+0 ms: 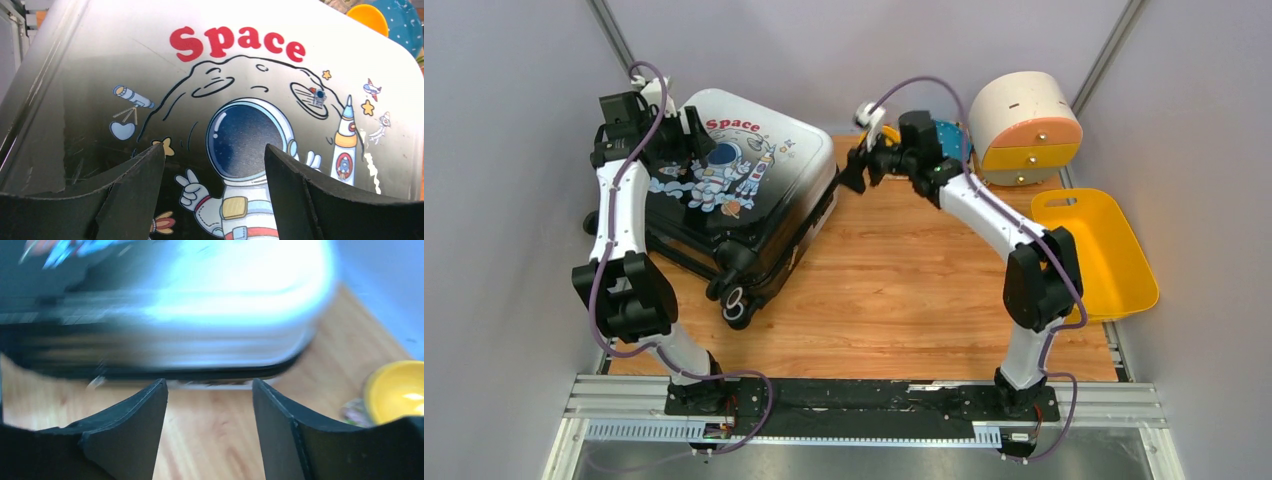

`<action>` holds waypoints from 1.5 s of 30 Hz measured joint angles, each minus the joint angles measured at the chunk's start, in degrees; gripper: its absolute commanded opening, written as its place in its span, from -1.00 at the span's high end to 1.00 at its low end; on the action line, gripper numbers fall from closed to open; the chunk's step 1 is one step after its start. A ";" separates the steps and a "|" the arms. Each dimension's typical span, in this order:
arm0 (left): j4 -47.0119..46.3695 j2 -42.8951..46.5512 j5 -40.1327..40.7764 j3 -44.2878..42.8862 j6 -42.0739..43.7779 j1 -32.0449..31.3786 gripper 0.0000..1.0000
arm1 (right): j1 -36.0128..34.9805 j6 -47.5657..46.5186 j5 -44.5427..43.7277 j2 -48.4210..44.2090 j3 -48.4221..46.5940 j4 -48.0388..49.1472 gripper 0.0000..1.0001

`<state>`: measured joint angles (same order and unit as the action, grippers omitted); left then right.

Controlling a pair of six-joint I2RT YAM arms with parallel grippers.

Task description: Open, take out, and arrange the luggage

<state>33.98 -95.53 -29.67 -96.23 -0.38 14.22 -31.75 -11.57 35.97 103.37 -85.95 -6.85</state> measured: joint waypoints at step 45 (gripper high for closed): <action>-41.81 -37.40 28.46 -20.76 21.90 0.35 -0.78 | 12.44 11.89 -9.18 9.35 -11.63 -10.69 -0.54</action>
<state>-7.84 -132.92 -1.21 -116.99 21.52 14.57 -19.31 0.32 26.79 112.73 -97.58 -17.54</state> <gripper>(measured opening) 0.889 0.764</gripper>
